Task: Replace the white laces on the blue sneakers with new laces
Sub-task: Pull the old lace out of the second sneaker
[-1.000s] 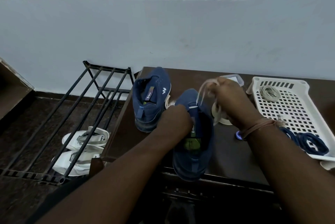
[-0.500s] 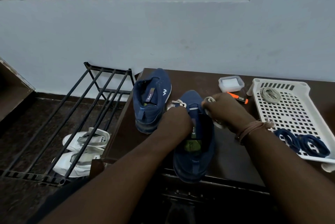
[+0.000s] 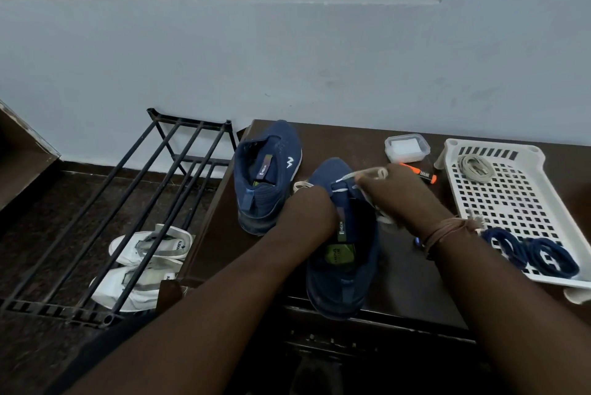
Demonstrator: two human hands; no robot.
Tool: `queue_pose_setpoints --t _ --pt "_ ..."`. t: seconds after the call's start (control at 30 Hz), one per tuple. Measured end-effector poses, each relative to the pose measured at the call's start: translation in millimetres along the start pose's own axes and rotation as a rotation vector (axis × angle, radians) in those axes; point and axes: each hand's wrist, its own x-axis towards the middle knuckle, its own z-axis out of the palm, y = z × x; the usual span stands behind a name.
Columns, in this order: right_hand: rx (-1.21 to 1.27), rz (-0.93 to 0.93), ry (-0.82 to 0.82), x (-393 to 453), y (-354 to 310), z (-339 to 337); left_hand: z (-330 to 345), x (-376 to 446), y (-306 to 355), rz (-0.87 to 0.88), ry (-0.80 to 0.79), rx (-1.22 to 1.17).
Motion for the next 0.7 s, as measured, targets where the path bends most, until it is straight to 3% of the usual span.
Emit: queue_pose_setpoints --t 0.1,0.2,0.27,0.37,0.43,0.47,0.53,0.63,0.7 --pt "-0.098 -0.004 -0.033 0 3 9 -1 -1 1 0.010 0.007 0.003" --pt "0.000 -0.060 -0.012 2 -4 6 -1 -2 1 0.000 0.019 -0.024" --pt "0.179 -0.142 0.054 1 -12 1 -1 -2 0 -0.015 0.037 -0.047" --pt "0.638 -0.113 0.140 -1 -25 -10 -1 0 -1 0.014 0.031 -0.019" --pt "0.940 -0.091 0.127 0 -29 -17 -2 1 -1 0.037 0.017 -0.006" --pt "0.979 -0.070 0.107 1 -28 -18 -3 0 -1 0.041 0.017 -0.011" --pt "0.726 -0.006 0.086 3 -18 -15 -3 -1 -1 0.037 0.023 -0.018" --pt "0.016 -0.010 -0.001 3 2 -1 -2 0 0 0.015 0.021 -0.044" --pt "-0.021 0.012 -0.051 2 3 5 -2 1 0 -0.001 0.025 -0.053"
